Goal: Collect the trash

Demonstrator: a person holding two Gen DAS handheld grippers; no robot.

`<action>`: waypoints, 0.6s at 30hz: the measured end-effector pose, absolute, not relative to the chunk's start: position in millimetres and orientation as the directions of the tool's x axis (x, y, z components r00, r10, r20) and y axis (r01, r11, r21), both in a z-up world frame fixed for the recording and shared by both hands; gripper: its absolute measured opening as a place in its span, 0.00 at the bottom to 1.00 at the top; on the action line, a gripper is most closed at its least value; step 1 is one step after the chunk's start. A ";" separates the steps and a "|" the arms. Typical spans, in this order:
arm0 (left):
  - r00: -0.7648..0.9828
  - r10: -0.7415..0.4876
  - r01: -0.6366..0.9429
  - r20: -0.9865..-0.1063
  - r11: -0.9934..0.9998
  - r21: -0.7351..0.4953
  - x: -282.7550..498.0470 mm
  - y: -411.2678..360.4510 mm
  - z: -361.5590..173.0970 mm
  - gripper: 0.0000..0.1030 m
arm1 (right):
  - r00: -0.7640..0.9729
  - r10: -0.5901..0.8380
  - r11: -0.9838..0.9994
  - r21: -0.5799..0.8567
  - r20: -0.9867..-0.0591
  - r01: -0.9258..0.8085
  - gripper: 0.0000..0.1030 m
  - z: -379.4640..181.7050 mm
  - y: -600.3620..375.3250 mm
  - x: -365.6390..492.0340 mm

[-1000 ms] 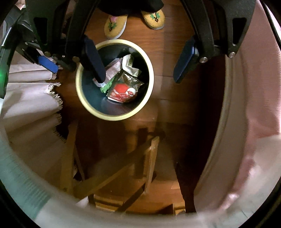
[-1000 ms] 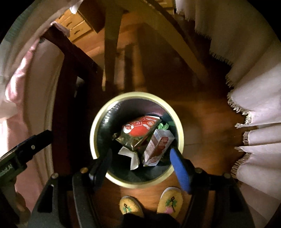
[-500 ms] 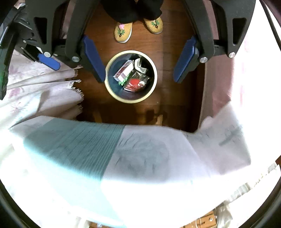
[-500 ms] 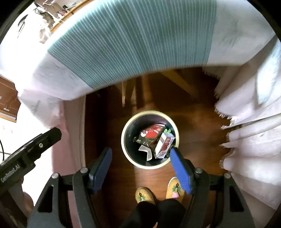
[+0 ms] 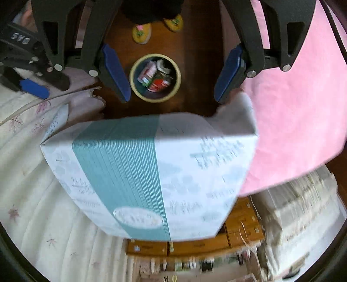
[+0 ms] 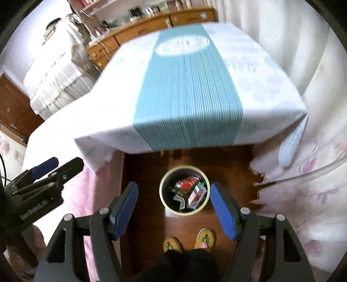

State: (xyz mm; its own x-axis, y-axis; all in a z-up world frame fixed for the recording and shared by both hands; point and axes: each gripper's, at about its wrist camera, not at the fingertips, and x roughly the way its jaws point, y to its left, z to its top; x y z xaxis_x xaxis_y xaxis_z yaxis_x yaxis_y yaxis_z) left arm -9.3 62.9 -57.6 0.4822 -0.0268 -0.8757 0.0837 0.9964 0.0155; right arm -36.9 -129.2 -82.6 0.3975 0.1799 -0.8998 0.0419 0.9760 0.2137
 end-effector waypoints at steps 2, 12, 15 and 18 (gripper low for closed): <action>0.509 -0.013 0.086 -0.861 0.996 0.035 -11.6 61.5 -38.9 0.76 | 0.423 0.180 0.976 0.213 -0.888 0.033 0.67 -61.0 -130.9 -38.4; 0.552 -0.062 0.046 -0.831 0.998 -0.043 -18.7 67.3 25.2 0.76 | 0.536 0.174 0.980 0.199 -0.826 -0.010 0.67 22.3 -132.1 -44.6; 0.566 -0.063 0.038 -0.822 0.998 -0.050 -23.0 65.2 34.5 0.76 | 0.568 0.172 0.982 0.188 -0.805 -0.030 0.67 37.8 -128.9 -47.3; 0.581 -0.051 0.027 -0.812 0.999 -0.044 -26.3 61.3 39.9 0.76 | 0.581 0.172 0.983 0.179 -0.795 -0.046 0.67 47.0 -124.9 -48.3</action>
